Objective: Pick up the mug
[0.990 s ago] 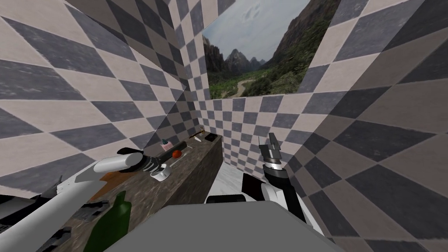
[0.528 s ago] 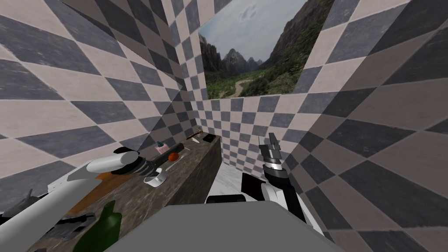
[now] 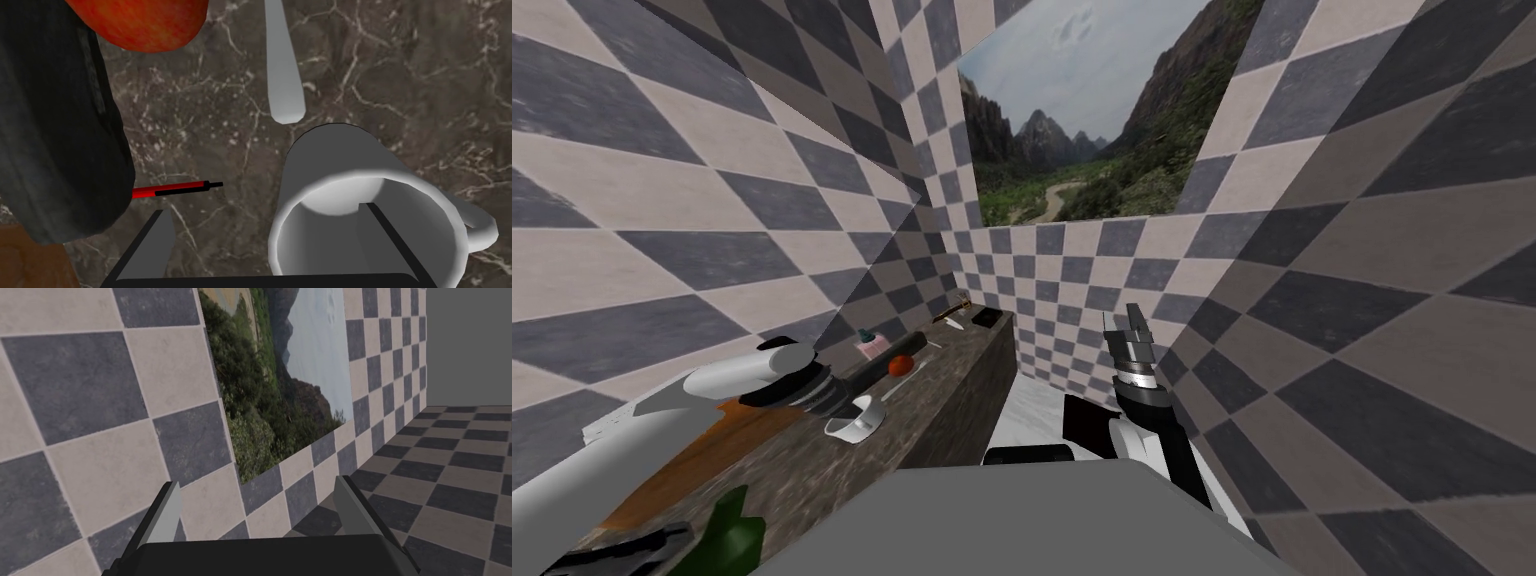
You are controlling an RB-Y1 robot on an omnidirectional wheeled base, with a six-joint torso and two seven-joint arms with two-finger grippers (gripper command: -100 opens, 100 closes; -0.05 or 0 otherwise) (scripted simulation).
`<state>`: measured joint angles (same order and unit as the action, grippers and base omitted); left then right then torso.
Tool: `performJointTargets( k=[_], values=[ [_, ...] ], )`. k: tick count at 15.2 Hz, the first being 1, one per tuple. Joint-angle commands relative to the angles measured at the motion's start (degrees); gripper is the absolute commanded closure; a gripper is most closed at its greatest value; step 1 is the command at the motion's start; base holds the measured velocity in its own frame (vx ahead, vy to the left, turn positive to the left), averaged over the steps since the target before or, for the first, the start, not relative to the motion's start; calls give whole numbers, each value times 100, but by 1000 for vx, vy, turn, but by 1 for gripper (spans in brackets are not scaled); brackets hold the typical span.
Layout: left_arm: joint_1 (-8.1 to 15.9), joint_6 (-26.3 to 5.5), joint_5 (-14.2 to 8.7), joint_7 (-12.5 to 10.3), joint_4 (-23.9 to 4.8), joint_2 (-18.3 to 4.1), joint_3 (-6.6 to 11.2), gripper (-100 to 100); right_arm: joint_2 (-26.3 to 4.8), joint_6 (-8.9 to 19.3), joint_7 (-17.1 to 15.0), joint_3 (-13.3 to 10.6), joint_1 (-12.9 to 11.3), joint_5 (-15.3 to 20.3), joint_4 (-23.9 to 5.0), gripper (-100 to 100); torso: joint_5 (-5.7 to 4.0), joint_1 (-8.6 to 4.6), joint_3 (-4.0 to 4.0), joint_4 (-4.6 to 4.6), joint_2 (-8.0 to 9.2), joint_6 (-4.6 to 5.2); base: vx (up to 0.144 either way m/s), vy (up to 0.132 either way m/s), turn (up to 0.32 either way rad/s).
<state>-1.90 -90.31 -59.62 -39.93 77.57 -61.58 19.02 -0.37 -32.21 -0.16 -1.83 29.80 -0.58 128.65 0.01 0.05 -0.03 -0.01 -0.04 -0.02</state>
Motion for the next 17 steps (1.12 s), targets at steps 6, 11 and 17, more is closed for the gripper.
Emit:
performJointTargets(
  k=[6, 11, 17],
  values=[
    [-11, -752, -338, -171, -382, -212, 18, -100, 0, 0, 0, 0, 0, 0, 0, 0, 0, -3, 1, 0, 2, 0, 23, 24, -67],
    [-27, -566, -206, -42, -595, -39, -60, -100, 0, 0, 0, 0, 0, 0, 0, 0, 0, -9, 4, 1, 7, -1, 10, 8, -40],
    [-58, -584, -200, -69, -546, -53, -49, 100, 1, 0, 0, 0, 0, 0, 0, 0, 8, -5, 8, 6, 10, -2, 1, -2, -5]
  ],
)
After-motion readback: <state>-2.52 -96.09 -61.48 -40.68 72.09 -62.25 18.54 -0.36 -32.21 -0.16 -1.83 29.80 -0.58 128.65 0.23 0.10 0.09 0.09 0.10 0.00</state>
